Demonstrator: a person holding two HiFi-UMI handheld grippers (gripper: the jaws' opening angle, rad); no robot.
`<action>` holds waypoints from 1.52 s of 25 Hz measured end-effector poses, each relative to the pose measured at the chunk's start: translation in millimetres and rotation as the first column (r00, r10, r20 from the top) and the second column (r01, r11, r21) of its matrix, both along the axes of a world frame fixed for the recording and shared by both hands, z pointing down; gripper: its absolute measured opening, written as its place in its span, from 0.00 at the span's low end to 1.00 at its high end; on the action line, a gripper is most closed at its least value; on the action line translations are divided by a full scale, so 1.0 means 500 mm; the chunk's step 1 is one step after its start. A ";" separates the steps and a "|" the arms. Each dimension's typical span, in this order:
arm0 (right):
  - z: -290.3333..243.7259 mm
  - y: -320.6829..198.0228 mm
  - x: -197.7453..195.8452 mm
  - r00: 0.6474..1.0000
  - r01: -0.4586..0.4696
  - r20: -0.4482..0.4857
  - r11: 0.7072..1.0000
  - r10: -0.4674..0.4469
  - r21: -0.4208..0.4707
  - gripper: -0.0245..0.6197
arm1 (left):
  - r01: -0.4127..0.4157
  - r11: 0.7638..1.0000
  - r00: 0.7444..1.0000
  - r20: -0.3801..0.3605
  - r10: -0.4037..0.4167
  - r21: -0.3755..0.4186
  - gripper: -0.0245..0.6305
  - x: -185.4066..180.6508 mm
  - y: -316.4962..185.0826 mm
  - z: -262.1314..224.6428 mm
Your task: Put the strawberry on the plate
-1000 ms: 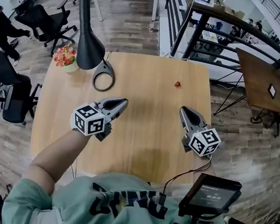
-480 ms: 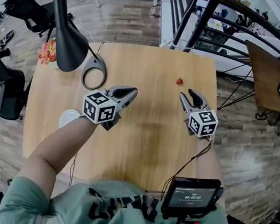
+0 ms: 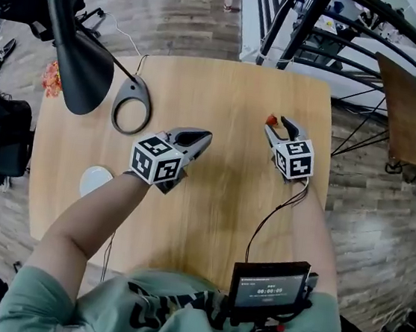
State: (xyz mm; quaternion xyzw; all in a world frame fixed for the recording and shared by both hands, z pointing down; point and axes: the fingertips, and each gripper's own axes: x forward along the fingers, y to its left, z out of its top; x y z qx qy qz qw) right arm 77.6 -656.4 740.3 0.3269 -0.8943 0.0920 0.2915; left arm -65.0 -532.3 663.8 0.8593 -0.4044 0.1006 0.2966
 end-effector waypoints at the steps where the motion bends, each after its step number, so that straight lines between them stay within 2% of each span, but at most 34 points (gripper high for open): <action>1: 0.011 -0.005 -0.002 1.000 -0.002 -0.016 1.000 0.002 -0.006 0.34 | 0.001 1.000 1.000 -0.005 -0.001 -0.004 0.04 -0.001 -0.001 0.005; 12: 0.101 -0.040 -0.008 0.993 -0.048 -0.111 0.998 0.044 -0.035 0.34 | 0.004 1.000 1.000 -0.012 -0.004 -0.029 0.04 -0.005 0.013 0.054; 14: 0.103 -0.042 -0.007 0.991 -0.055 -0.123 0.998 0.053 -0.011 0.27 | 0.002 1.000 1.000 -0.012 -0.003 -0.029 0.04 -0.006 0.020 0.057; 16: 0.095 -0.038 -0.009 0.992 -0.063 -0.108 0.998 0.063 -0.003 0.27 | 0.004 1.000 1.000 -0.012 -0.004 -0.028 0.04 -0.011 0.027 0.057; 26: -0.029 0.015 -0.040 0.998 -0.031 -0.058 0.999 0.033 0.029 0.27 | 0.038 0.999 0.999 -0.018 -0.037 0.022 0.04 -0.041 0.047 -0.021; 38: -0.216 0.148 -0.143 0.997 0.077 -0.005 0.995 -0.077 0.056 0.27 | 0.103 0.988 0.995 -0.018 -0.102 0.117 0.04 -0.101 0.147 -0.166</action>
